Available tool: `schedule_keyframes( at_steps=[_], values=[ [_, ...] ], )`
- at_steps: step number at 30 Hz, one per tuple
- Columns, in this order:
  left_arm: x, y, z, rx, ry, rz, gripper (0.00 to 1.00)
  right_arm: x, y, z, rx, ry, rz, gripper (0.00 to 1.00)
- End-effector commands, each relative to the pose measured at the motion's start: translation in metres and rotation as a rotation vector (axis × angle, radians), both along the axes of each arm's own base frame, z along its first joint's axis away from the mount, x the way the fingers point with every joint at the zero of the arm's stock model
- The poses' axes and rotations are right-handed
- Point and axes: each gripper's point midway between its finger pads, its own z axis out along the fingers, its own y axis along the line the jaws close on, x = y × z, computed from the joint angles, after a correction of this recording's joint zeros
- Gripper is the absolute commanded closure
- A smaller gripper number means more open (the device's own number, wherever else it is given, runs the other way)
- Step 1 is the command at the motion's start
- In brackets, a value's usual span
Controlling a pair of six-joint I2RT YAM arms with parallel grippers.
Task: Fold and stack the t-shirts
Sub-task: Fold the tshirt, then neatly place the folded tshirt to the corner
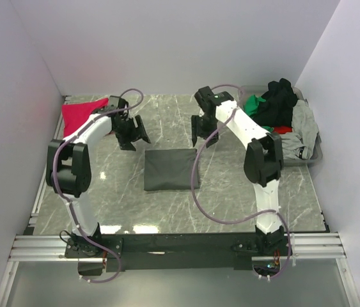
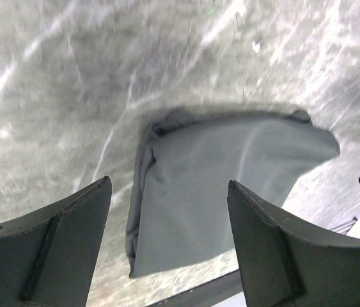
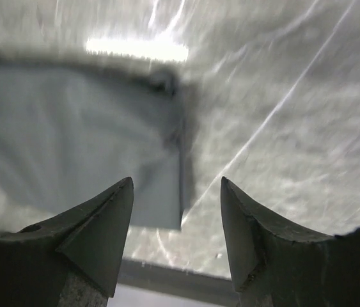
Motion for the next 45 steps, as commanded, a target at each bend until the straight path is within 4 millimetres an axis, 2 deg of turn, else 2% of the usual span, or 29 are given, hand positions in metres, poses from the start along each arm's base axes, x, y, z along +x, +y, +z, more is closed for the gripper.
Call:
schedule_keyframes(
  at_steps=[1, 2, 3, 5, 7, 13, 17, 22, 27, 36, 40, 45],
  values=[
    [-0.009, -0.006, 0.022, -0.049, -0.096, -0.043, 0.22, -0.015, 0.016, 0.042, 0.128, -0.081, 0.046, 0.37],
    [-0.013, -0.006, 0.022, -0.058, -0.099, -0.051, 0.22, -0.026, 0.020, 0.038, 0.141, -0.058, 0.058, 0.37],
    [-0.020, -0.005, 0.019, -0.059, -0.099, -0.053, 0.22, -0.031, 0.029, 0.046, 0.183, -0.072, 0.079, 0.38],
    [-0.027, -0.005, 0.016, -0.061, -0.094, -0.058, 0.22, -0.044, 0.039, 0.045, 0.208, -0.054, 0.103, 0.38],
    [-0.037, -0.004, 0.011, -0.063, -0.085, -0.063, 0.21, -0.060, 0.058, 0.048, 0.245, -0.048, 0.154, 0.38],
    [-0.061, -0.002, -0.002, -0.073, -0.060, -0.075, 0.20, -0.107, 0.100, 0.019, 0.231, 0.048, 0.270, 0.38],
    [-0.072, -0.003, -0.010, -0.090, -0.048, -0.090, 0.19, -0.132, 0.111, -0.005, 0.197, 0.111, 0.321, 0.39],
    [-0.087, -0.005, -0.018, -0.116, -0.040, -0.124, 0.18, -0.143, 0.103, -0.043, 0.127, 0.171, 0.302, 0.39],
    [-0.098, -0.010, -0.027, -0.150, -0.030, -0.156, 0.18, -0.138, 0.098, -0.071, 0.063, 0.190, 0.278, 0.39],
    [-0.103, -0.015, -0.046, -0.190, -0.008, -0.185, 0.19, -0.140, 0.092, -0.094, 0.013, 0.228, 0.250, 0.39],
    [-0.103, -0.019, -0.056, -0.218, 0.012, -0.189, 0.19, -0.143, 0.089, -0.097, 0.001, 0.238, 0.233, 0.39],
    [-0.101, -0.015, -0.074, -0.187, 0.034, -0.149, 0.23, -0.142, 0.089, -0.091, 0.004, 0.234, 0.222, 0.39]
  ],
)
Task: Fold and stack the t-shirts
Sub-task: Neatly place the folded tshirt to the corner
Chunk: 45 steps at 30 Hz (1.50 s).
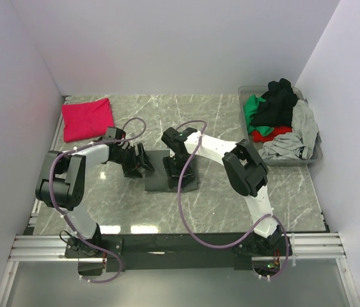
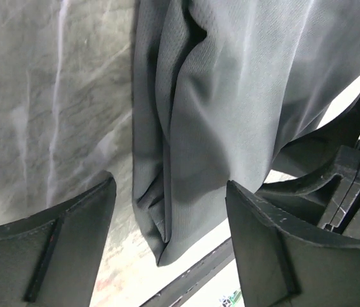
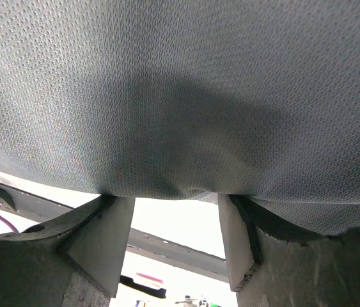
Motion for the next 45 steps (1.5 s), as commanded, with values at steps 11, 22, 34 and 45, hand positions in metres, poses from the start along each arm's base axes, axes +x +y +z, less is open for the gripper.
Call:
schedule_keyframes(
  at_steps=[11, 22, 34, 45],
  values=[
    [0.013, 0.023, -0.050, 0.157, -0.003, 0.144, 0.34, 0.001, -0.006, -0.006, -0.020, -0.019, -0.017, 0.38],
    [0.010, 0.026, -0.076, 0.196, 0.020, 0.162, 0.40, 0.003, 0.001, -0.003, 0.013, -0.014, -0.004, 0.39],
    [0.002, 0.010, -0.091, 0.245, 0.058, 0.086, 0.61, 0.003, 0.002, -0.005, 0.021, -0.009, 0.002, 0.38],
    [0.040, 0.053, -0.049, 0.523, -0.056, 0.099, 1.00, 0.015, -0.021, 0.026, 0.008, -0.082, -0.039, 0.32]
  ],
)
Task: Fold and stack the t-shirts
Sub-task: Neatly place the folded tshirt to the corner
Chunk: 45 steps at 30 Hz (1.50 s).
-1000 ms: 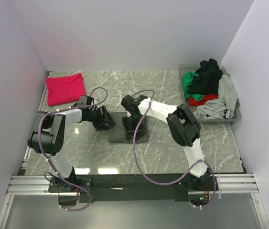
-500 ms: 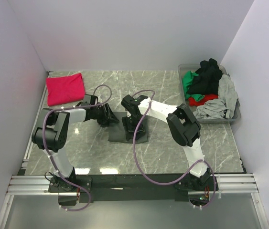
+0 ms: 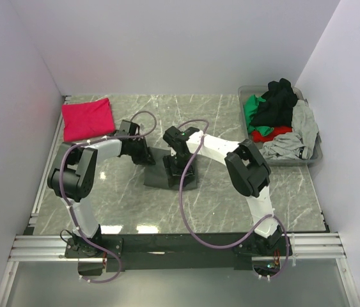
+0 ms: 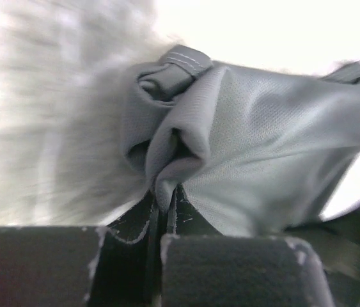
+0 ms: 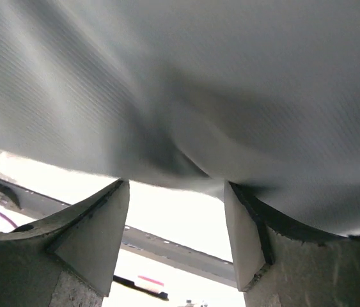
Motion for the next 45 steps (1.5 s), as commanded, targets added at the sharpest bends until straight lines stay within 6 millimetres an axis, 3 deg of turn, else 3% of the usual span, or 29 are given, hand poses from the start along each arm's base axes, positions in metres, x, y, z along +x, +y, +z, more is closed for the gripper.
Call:
schedule_keyframes(
  at_steps=[1, 7, 10, 12, 15, 16, 18, 22, 24, 28, 31, 37, 45],
  values=[
    [-0.009, 0.082, -0.026, 0.430, 0.039, 0.064, 1.00, 0.014, -0.024, 0.030, -0.001, -0.094, -0.038, 0.32],
    [0.039, 0.091, 0.039, 0.484, -0.101, 0.091, 1.00, 0.034, -0.064, 0.052, 0.009, -0.158, -0.104, 0.31],
    [0.052, 0.101, 0.051, 0.522, -0.115, 0.088, 1.00, 0.045, -0.080, 0.057, 0.014, -0.175, -0.129, 0.31],
    [0.072, 0.105, 0.061, 0.542, -0.142, 0.088, 1.00, 0.052, -0.089, 0.058, 0.013, -0.178, -0.143, 0.31],
    [0.098, 0.115, 0.075, 0.587, -0.174, 0.102, 1.00, 0.056, -0.093, 0.059, 0.011, -0.176, -0.137, 0.31],
    [0.111, 0.117, 0.088, 0.590, -0.206, 0.116, 1.00, 0.058, -0.094, 0.059, 0.008, -0.175, -0.139, 0.31],
    [0.121, 0.122, 0.085, 0.619, -0.198, 0.109, 1.00, 0.060, -0.095, 0.061, 0.009, -0.176, -0.136, 0.31],
    [0.151, 0.137, 0.106, 0.680, -0.258, 0.143, 1.00, 0.063, -0.093, 0.060, 0.018, -0.162, -0.138, 0.31],
    [0.159, 0.142, 0.106, 0.707, -0.268, 0.141, 1.00, 0.065, -0.094, 0.061, 0.016, -0.161, -0.129, 0.31],
    [0.179, 0.156, 0.128, 0.739, -0.323, 0.167, 1.00, 0.066, -0.100, 0.057, -0.010, -0.148, -0.104, 0.31],
    [0.197, 0.166, 0.161, 0.735, -0.409, 0.192, 1.00, 0.066, -0.106, 0.054, -0.020, -0.136, -0.101, 0.31],
    [0.215, 0.176, 0.205, 0.708, -0.514, 0.175, 1.00, 0.069, -0.116, 0.051, -0.044, -0.132, -0.081, 0.31],
    [0.209, 0.196, 0.201, 0.682, -0.474, 0.158, 1.00, 0.068, -0.124, 0.049, -0.049, -0.122, -0.059, 0.32]
  ],
)
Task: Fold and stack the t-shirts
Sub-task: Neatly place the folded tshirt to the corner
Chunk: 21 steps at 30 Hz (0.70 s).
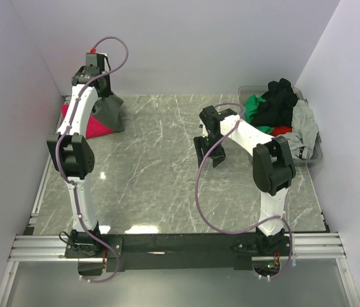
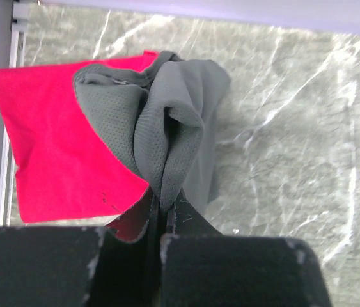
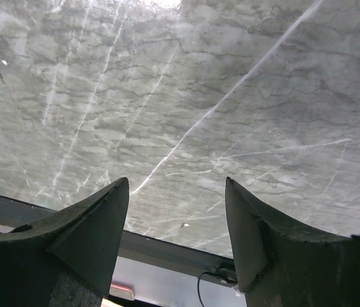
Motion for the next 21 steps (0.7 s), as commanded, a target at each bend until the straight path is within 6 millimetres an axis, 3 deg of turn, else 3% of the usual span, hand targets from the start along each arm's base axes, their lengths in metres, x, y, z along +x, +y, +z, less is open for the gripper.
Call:
schedule_keyframes(
  at_steps=[1, 10, 21],
  values=[
    [-0.006, 0.011, 0.001, -0.003, 0.025, -0.025, 1.00, 0.006, -0.003, 0.009, 0.007, -0.021, 0.019, 0.32],
    [-0.014, 0.064, 0.012, -0.029, -0.001, 0.037, 1.00, 0.004, 0.000, 0.010, 0.024, -0.018, 0.015, 0.32],
    [-0.015, 0.102, 0.006, -0.090, -0.019, 0.096, 1.00, 0.000, -0.001, 0.008, 0.026, -0.005, 0.014, 0.32]
  ],
)
